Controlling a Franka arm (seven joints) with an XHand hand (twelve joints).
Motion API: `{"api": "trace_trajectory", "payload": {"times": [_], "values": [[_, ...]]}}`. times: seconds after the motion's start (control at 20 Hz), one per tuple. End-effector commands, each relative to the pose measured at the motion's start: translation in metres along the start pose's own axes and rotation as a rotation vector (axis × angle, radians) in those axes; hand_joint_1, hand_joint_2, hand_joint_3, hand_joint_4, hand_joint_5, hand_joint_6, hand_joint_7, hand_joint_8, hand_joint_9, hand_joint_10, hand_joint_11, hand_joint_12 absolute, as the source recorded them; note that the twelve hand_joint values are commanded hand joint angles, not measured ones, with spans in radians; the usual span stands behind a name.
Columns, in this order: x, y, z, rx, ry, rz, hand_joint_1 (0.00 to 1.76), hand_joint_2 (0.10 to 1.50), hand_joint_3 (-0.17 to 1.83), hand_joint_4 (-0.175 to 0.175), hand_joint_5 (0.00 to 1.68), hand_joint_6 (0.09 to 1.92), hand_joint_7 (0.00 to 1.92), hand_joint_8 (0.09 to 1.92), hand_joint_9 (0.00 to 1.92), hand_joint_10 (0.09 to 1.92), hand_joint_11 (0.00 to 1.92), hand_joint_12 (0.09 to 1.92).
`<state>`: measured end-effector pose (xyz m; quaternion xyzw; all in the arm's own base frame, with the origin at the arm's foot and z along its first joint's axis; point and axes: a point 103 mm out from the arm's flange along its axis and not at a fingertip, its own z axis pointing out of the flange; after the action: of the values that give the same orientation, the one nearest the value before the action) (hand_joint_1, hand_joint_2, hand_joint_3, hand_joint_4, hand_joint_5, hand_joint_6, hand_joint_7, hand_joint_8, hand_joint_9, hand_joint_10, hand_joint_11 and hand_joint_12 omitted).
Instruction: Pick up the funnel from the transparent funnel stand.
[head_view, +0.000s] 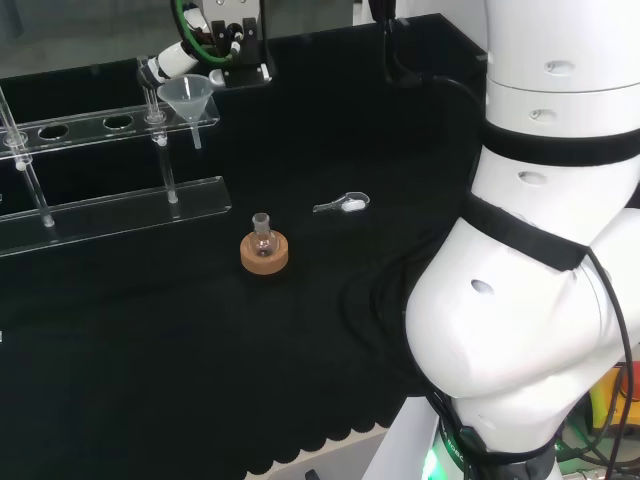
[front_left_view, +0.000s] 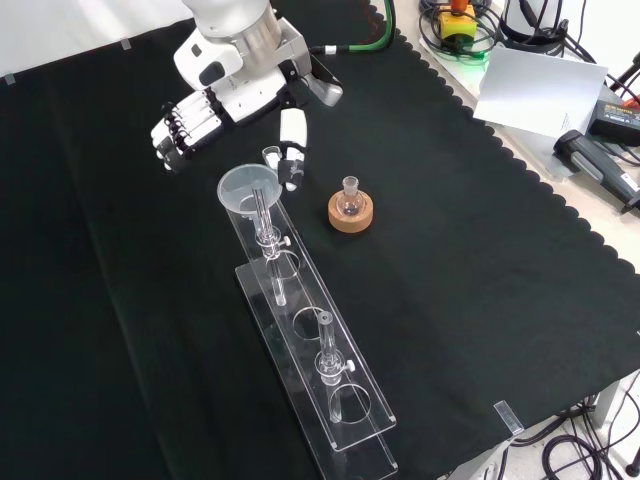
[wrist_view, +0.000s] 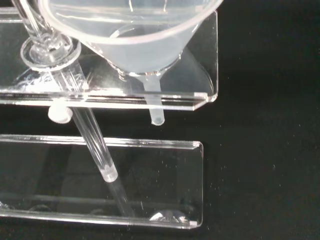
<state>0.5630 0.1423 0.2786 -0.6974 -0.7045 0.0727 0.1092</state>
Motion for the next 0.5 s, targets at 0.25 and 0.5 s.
{"api": "trace_trajectory", "payload": {"times": [0.25,0.5], "values": [[0.003,-0.026,0.001,0.049,-0.01,-0.042,0.31,0.65,0.07,-0.06,0.0,0.09,0.02,0.09,0.0,0.09,0.0,0.09],[0.005,-0.025,0.01,0.072,-0.014,-0.05,0.31,0.65,0.07,-0.061,0.0,0.09,0.03,0.09,0.0,0.09,0.0,0.09]]}}
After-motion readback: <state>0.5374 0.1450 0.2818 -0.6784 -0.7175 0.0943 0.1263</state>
